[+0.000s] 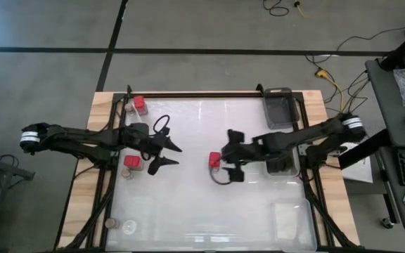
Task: Sort spices by type
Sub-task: Put the red seasoning can into the transparent bin
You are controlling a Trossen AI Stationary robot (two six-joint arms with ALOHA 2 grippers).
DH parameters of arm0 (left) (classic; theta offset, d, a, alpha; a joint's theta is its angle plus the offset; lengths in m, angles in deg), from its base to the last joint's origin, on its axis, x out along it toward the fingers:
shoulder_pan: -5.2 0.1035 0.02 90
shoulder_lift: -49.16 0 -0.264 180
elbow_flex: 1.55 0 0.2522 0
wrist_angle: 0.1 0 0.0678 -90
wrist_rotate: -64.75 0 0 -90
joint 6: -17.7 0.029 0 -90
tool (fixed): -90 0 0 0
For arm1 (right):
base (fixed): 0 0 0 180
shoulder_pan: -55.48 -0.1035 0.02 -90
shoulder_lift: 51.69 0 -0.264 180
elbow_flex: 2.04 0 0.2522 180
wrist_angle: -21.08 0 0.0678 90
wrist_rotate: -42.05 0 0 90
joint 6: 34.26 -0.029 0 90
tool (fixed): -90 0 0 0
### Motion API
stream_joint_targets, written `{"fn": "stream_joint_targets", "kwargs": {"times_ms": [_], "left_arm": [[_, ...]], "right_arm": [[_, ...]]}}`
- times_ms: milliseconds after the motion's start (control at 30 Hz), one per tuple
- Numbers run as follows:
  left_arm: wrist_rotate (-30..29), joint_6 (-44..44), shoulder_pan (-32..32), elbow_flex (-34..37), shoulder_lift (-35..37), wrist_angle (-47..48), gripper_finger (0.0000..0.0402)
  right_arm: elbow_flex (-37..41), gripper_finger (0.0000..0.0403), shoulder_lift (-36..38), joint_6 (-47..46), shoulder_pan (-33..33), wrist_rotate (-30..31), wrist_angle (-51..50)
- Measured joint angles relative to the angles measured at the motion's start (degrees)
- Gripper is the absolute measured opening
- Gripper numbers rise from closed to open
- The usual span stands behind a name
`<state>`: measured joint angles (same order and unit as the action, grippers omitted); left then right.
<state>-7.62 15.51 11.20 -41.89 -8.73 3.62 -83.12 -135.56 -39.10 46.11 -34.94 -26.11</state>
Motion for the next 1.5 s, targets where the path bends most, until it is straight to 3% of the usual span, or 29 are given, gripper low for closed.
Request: {"fn": "stream_joint_targets", "kwargs": {"times_ms": [233,467,1133,1500], "left_arm": [[-0.06,-0.5,-0.85,6.44,4.6,-1.09,0.0232],[-0.08,-0.67,-1.36,8.77,7.11,-1.51,0.0232],[-0.61,-1.78,-1.36,8.75,2.65,-1.41,0.0232],[-0.57,1.18,-1.57,10.36,9.63,-1.62,0.0232]], "right_arm": [[-5.98,0.0369,-9.39,0.4,1.14,0.01,-0.19],[-8.47,0.0369,-13.7,-0.47,2.97,0.02,0.04],[-8.31,0.0369,-14.96,-2.63,8.34,-11.98,1.12],[-7.3,0.0369,-14.96,-1.58,8.55,-13.5,0.9]]}}
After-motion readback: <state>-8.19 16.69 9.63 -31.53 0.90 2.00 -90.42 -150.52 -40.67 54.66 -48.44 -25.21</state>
